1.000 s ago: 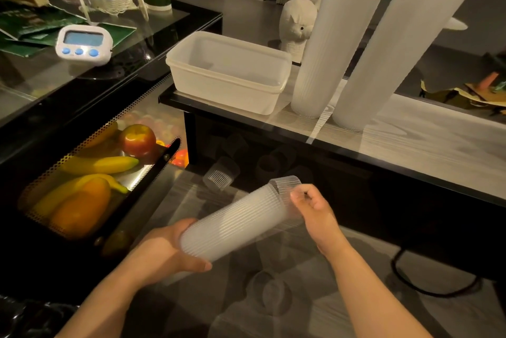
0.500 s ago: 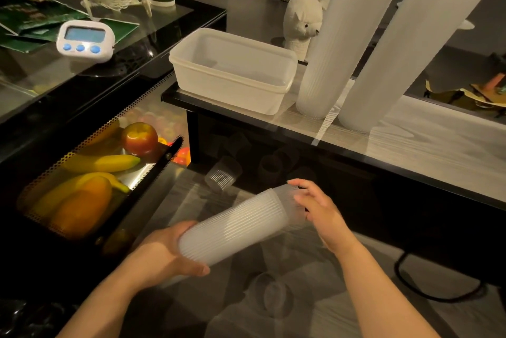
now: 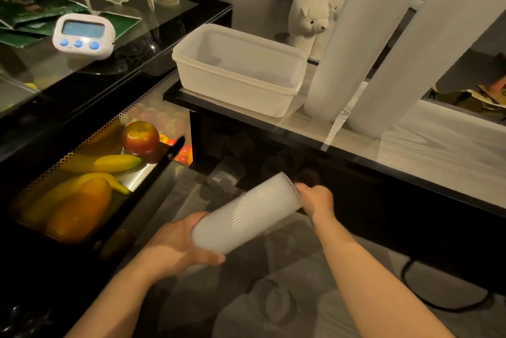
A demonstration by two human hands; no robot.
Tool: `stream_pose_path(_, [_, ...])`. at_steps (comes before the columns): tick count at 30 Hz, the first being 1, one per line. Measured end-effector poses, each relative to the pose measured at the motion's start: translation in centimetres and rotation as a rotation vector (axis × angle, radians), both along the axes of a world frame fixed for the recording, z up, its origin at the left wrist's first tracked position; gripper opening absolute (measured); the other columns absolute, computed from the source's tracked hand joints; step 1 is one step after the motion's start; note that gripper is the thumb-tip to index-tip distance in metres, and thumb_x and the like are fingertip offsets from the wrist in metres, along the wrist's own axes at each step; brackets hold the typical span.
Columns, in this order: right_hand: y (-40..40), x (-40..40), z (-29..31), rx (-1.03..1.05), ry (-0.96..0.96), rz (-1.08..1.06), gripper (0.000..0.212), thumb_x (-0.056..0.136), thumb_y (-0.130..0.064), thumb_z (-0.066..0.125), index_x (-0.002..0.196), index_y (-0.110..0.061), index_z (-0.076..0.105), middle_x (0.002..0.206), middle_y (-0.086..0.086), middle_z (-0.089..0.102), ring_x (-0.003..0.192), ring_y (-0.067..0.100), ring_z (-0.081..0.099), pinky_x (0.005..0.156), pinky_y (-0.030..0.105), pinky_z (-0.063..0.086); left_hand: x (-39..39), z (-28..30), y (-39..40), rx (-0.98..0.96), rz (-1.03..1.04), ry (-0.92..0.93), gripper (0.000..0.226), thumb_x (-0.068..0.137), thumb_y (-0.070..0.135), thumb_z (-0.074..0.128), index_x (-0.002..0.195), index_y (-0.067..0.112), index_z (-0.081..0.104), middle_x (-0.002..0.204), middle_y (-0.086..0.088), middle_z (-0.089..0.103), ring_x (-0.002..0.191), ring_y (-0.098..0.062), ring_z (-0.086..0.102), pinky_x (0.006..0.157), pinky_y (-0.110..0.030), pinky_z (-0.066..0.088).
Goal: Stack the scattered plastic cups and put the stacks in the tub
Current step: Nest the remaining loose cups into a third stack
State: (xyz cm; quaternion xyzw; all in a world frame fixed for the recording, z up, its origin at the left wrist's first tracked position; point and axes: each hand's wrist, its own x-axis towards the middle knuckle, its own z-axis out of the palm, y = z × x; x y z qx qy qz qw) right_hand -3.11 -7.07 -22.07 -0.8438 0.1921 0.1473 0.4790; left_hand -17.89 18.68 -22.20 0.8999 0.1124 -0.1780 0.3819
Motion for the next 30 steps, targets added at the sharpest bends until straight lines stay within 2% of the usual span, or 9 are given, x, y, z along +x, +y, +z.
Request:
stream_pose_path(2, [-0.7, 2.2, -0.5, -0.355, 0.068, 0.077, 0.057, 0.099, -0.045, 0.049, 0.143, -0.009, 0.044, 0.143, 0.019, 0.047, 0.132, 0.036, 0.044, 0.112, 0.042, 0.034, -0.1, -0.3, 0.3, -0.007, 0.037, 0.013, 0.085, 0.058, 0.052, 0.090, 0.128, 0.045, 0.044, 0.101, 0.023, 0.052, 0.095, -0.004, 0.053, 0.076, -0.022, 0.043])
stream_pose_path(5, [-0.6, 4.7, -0.8, -0.425, 0.085, 0.268, 0.064, 0.099, -0.041, 0.052, 0.152, -0.012, 0.029, 0.155, 0.018, 0.032, 0.141, 0.036, 0.031, 0.116, 0.042, 0.025, -0.9, -0.8, 1.2, 0.005, 0.075, 0.037, 0.094, 0.057, 0.049, 0.091, 0.138, 0.036, 0.045, 0.109, 0.015, 0.054, 0.099, -0.006, 0.053, 0.079, -0.021, 0.042])
stream_pose_path(9, [-0.4, 6.5, -3.1, -0.318, 0.077, 0.260, 0.057, 0.094, -0.036, 0.062, 0.143, -0.016, 0.042, 0.140, 0.017, 0.049, 0.126, 0.037, 0.047, 0.111, 0.046, 0.036, -2.6, -1.5, 2.2, -0.055, 0.143, 0.039, 0.092, 0.057, 0.042, 0.094, 0.136, 0.034, 0.048, 0.102, 0.021, 0.055, 0.097, -0.001, 0.056, 0.081, -0.019, 0.045])
stream_pose_path(13, [0.6, 5.3, -1.9, -0.160, 0.098, 0.176, 0.050, 0.101, -0.027, 0.050, 0.146, -0.008, 0.039, 0.140, 0.018, 0.048, 0.131, 0.035, 0.044, 0.111, 0.041, 0.031, -4.4, -1.6, 2.8, -0.026, 0.153, 0.061, 0.081, 0.050, 0.055, 0.090, 0.119, 0.051, 0.047, 0.103, 0.021, 0.060, 0.097, -0.002, 0.060, 0.084, -0.025, 0.052])
stream_pose_path(15, [0.6, 4.1, -1.5, 0.052, 0.169, 0.002, 0.041, 0.104, -0.025, 0.043, 0.138, -0.002, 0.048, 0.105, 0.014, 0.061, 0.103, 0.031, 0.058, 0.102, 0.042, 0.042, -5.1, -1.7, 3.0, -0.009, 0.156, 0.062, 0.080, 0.041, 0.066, 0.085, 0.111, 0.059, 0.046, 0.106, 0.022, 0.064, 0.097, 0.000, 0.061, 0.085, -0.028, 0.054])
stream_pose_path(17, [0.5, 1.7, -0.4, 0.354, 0.163, -0.130, 0.032, 0.104, -0.015, 0.041, 0.127, 0.003, 0.055, 0.086, 0.013, 0.061, 0.073, 0.022, 0.058, 0.072, 0.034, 0.054, -5.4, -2.0, 3.2, -0.009, 0.148, 0.051, 0.078, 0.037, 0.071, 0.083, 0.105, 0.063, 0.045, 0.108, 0.023, 0.064, 0.098, 0.000, 0.062, 0.087, -0.030, 0.054])
stream_pose_path(19, [0.1, -0.6, 0.8, 0.499, 0.109, -0.051, 0.024, 0.103, -0.015, 0.044, 0.116, -0.002, 0.059, 0.086, 0.016, 0.066, 0.060, 0.018, 0.055, 0.048, 0.025, 0.049, -5.6, -2.0, 3.2, -0.049, 0.132, 0.038, 0.077, 0.037, 0.068, 0.085, 0.103, 0.062, 0.048, 0.108, 0.022, 0.064, 0.099, 0.000, 0.061, 0.087, -0.031, 0.054])
stream_pose_path(21, [-0.6, -2.4, 2.0, 0.564, 0.114, 0.103, 0.023, 0.102, -0.016, 0.045, 0.112, -0.007, 0.063, 0.080, 0.013, 0.070, 0.051, 0.015, 0.052, 0.040, 0.022, 0.044, -5.7, -1.8, 3.1, -0.083, 0.115, 0.002, 0.079, 0.034, 0.065, 0.088, 0.104, 0.066, 0.052, 0.105, 0.019, 0.067, 0.097, -0.001, 0.063, 0.085, -0.031, 0.055])
stream_pose_path(30, [-3.1, -5.0, 5.3, 0.561, 0.197, 0.414, 0.025, 0.102, -0.013, 0.046, 0.110, -0.008, 0.068, 0.063, 0.001, 0.064, 0.047, 0.010, 0.044, 0.041, 0.019, 0.036, -6.0, 0.0, 2.5, -0.090, -0.006, -0.096, 0.077, 0.039, 0.058, 0.092, 0.106, 0.055, 0.055, 0.105, 0.043, 0.058, 0.095, 0.011, 0.061, 0.081, -0.017, 0.052])
